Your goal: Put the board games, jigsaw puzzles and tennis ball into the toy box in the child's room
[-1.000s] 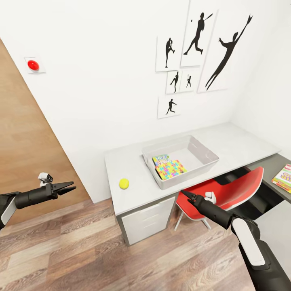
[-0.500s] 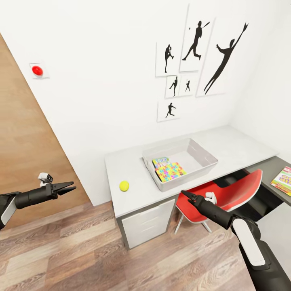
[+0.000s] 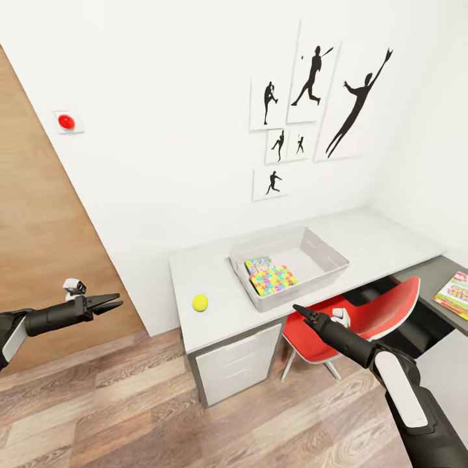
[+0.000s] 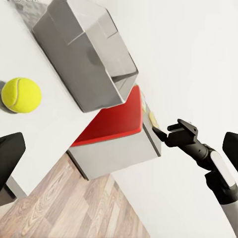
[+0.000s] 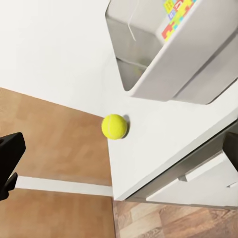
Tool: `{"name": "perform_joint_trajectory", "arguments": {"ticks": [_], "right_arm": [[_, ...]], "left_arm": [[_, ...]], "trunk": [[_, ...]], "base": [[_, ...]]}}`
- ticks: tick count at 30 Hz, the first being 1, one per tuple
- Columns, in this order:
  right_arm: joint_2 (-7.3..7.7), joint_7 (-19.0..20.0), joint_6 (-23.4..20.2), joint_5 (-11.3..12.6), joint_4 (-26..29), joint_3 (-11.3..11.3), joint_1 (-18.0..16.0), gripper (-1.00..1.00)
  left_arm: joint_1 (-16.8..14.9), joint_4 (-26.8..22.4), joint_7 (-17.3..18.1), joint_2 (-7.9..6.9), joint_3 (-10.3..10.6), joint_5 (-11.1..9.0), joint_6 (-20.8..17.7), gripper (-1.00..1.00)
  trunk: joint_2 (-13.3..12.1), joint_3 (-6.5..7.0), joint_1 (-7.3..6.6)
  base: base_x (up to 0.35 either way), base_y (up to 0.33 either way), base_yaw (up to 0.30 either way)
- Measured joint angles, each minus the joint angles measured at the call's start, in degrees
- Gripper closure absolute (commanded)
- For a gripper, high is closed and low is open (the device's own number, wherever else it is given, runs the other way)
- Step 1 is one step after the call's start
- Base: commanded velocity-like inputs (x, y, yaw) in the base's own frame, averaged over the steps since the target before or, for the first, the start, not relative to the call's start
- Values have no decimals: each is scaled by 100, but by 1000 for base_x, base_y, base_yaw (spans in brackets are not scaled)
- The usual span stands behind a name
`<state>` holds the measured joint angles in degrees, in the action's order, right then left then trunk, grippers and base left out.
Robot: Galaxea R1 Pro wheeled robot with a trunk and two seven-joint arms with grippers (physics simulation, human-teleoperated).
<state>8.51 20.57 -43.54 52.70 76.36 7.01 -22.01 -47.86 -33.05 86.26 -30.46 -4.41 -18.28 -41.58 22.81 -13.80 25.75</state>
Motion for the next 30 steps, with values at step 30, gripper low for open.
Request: {"name": "perform_joint_trajectory", "arguments": {"ticks": [30], "right_arm": [[-33,0,8,-1,10,-7,0,-100]], "left_arm": [[9,0,-6,-6,1,13,1,-100]], "trunk": [[-1,287,0]], "base": [[0,0,0]]}}
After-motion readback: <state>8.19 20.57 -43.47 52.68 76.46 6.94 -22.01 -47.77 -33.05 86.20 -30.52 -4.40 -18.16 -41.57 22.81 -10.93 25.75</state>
